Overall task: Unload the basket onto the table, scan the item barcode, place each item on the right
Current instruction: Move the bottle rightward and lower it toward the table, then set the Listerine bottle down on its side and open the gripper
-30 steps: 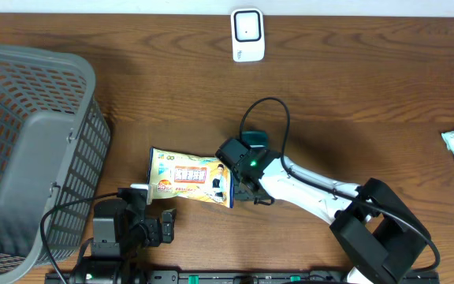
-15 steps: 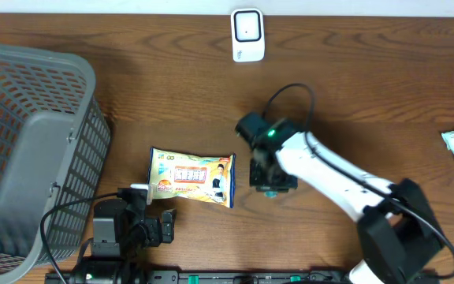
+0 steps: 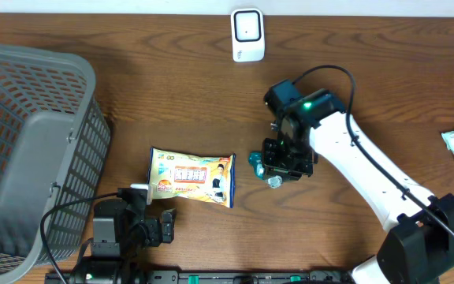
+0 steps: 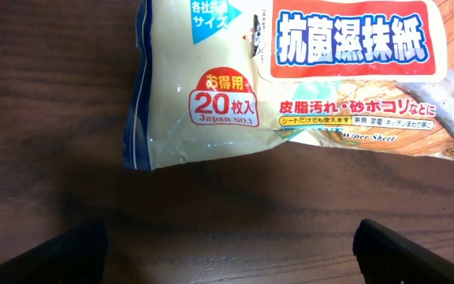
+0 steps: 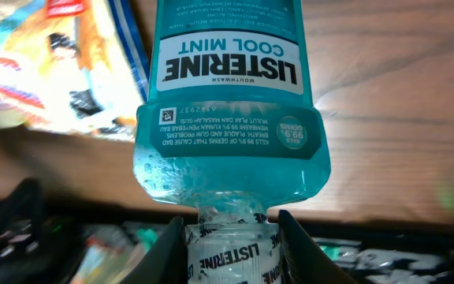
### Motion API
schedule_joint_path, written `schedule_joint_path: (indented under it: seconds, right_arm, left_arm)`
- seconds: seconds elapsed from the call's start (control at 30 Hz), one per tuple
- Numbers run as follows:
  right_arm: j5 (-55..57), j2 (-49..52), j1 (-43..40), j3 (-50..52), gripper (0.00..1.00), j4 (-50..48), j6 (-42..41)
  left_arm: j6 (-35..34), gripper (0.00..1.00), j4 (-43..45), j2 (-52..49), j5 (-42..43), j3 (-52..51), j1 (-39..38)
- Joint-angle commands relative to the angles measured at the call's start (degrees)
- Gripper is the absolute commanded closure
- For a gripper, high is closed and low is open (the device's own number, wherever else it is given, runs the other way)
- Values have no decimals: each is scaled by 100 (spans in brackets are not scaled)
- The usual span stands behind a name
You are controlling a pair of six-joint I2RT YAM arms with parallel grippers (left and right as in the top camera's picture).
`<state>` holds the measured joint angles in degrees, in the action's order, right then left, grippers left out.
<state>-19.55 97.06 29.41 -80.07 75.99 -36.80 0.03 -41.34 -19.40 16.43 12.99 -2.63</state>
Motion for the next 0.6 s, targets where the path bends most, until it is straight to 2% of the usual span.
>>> schedule_joint_path:
  seconds: [0.0,0.33,0.57]
  right_arm:
    - [-785,-83,-212,-114,88,83,129]
    - [-820,-83,-804,-114,87,929,330]
    - [-389,-83,-1032,-114,83,1016,470]
  left_arm:
    - [35,1,0,11,50,31,13]
    - [37,1,0,11,50,31,13]
    - [35,0,0,11,50,31,13]
